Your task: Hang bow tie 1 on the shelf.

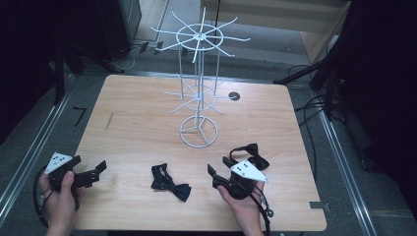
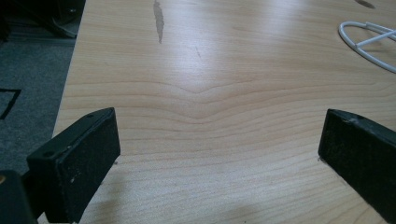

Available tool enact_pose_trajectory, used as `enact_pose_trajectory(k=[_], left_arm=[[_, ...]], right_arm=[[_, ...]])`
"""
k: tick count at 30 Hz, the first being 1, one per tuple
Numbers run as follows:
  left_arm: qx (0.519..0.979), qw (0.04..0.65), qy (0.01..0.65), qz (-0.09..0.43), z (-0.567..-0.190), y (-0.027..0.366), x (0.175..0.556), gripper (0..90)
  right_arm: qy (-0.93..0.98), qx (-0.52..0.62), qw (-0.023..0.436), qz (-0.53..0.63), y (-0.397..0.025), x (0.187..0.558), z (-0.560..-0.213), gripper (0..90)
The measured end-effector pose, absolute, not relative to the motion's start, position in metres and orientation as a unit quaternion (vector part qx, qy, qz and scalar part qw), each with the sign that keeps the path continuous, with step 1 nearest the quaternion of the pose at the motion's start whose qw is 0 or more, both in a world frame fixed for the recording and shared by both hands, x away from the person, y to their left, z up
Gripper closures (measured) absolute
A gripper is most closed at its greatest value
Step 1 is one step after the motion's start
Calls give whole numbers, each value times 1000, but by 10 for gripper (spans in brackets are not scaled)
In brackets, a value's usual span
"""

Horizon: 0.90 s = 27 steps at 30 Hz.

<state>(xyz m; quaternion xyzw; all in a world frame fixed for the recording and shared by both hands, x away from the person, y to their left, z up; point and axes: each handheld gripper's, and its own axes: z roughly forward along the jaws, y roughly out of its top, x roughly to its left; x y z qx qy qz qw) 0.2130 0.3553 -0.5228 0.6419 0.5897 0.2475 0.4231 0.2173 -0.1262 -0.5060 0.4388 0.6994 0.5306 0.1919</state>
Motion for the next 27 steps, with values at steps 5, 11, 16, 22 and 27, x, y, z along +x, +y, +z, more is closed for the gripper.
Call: enact_pose_trajectory(k=[5,11,16,22,27], left_arm=[[642,422,591,246,-523,356,213,0],[641,423,591,247,-523,356,213,0],[641,423,591,247,-523,356,213,0],[641,422,591,247,-523,356,213,0],[641,422,592,247,-523,356,213,0]], right_arm=[[708,433,188,526,-116,217,-507,388],[715,425,179,525,-105,216,-507,388],[721,419,174,523,-95,216,-507,388],[729,413,163,521,-84,216,-508,386],[736,406,156,518,-74,215,-509,384]])
